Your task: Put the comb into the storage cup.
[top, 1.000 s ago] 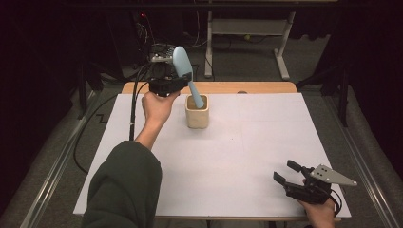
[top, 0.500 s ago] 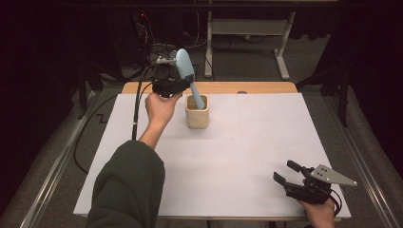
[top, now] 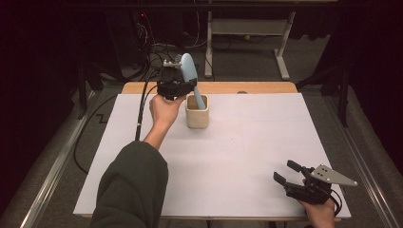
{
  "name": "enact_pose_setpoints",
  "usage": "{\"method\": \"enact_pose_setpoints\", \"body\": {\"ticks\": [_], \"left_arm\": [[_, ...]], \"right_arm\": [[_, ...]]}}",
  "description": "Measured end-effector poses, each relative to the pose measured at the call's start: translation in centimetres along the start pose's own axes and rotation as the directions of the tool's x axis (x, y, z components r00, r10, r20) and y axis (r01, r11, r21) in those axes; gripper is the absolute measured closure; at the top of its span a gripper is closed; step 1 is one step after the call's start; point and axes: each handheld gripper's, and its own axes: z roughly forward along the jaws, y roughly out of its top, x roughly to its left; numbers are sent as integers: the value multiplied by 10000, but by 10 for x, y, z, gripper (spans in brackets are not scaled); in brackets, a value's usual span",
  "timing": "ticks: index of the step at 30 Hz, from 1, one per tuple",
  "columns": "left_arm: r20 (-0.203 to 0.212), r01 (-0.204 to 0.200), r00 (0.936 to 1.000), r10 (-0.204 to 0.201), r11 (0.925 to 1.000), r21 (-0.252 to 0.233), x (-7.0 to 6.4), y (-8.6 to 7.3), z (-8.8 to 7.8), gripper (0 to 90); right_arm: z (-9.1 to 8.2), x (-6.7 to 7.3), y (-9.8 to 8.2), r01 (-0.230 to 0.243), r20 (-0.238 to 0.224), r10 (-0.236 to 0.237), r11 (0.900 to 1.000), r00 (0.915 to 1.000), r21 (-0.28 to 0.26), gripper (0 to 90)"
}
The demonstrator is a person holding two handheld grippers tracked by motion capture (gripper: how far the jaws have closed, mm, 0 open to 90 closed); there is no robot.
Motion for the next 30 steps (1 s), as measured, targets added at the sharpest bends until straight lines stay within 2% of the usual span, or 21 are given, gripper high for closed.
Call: {"method": "enact_pose_setpoints", "body": {"ticks": [9,20,30], "left_arm": [[24,-93,10000,93,9998,201,-1,-4,5,516],[75,95,9999,-97,9996,276,3,-10,9,516],[29,94,9999,-96,9990,429,4,-17,14,516]], "right_arm": [[0,0,0,19,15,-19,10000,10000,-26,261],[0,0,0,-2,2,2,10000,10000,11,261],[0,1,0,50,19,-50,10000,10000,1,262]]}}
